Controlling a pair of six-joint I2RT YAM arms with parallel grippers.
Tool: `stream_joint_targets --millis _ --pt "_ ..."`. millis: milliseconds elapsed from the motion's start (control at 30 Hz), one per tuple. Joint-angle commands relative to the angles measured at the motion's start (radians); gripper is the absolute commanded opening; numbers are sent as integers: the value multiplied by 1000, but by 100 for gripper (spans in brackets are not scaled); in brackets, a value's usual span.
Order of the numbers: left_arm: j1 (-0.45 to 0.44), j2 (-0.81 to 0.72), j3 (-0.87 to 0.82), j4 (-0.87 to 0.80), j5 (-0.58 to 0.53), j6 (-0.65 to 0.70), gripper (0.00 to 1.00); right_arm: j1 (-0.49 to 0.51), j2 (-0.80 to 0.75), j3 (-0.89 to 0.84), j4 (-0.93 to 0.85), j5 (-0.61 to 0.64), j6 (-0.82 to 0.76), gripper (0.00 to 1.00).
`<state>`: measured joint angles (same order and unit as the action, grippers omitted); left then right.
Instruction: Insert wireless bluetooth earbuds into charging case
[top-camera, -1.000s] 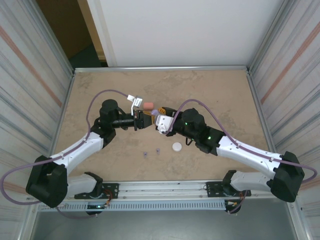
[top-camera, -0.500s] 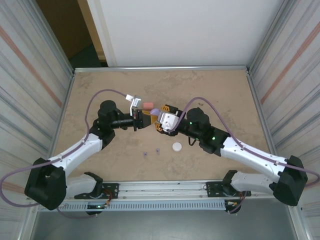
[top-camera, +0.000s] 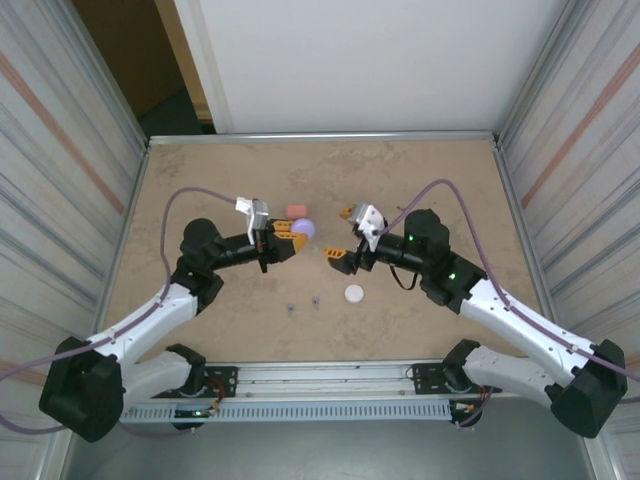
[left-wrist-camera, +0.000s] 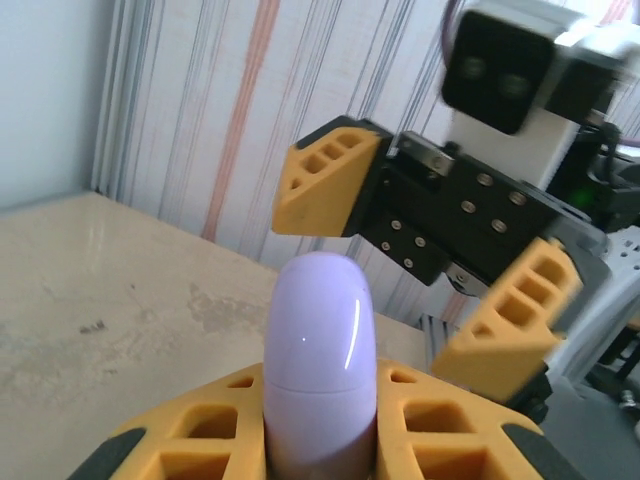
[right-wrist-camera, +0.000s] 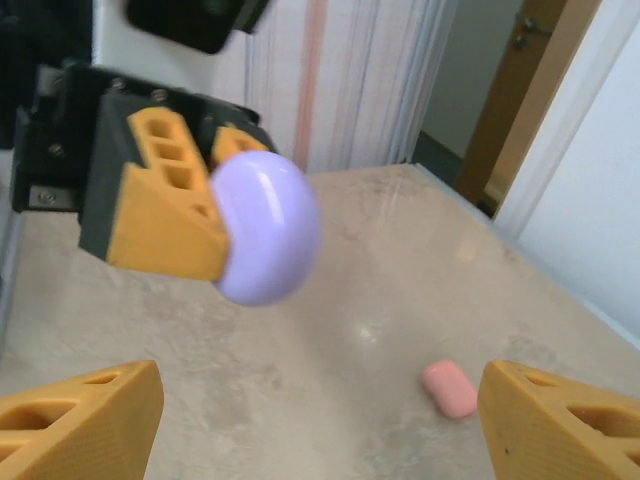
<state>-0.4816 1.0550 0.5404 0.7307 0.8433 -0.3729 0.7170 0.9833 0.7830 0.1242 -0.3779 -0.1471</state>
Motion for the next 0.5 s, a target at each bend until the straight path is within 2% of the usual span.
stream_joint_targets --millis 0,133,267,467 --pt "-16 -53 -25 92 -32 103 0 -61 0 -24 105 -220 245 81" --pt "-38 -94 -47 86 -80 182 0 -73 39 -42 247 -281 326 81" --pt "-48 -103 -52 84 -95 222 0 -58 83 7 258 -324 341 81" --pt "-56 -105 -54 106 -89 236 0 -11 127 48 275 -287 282 83"
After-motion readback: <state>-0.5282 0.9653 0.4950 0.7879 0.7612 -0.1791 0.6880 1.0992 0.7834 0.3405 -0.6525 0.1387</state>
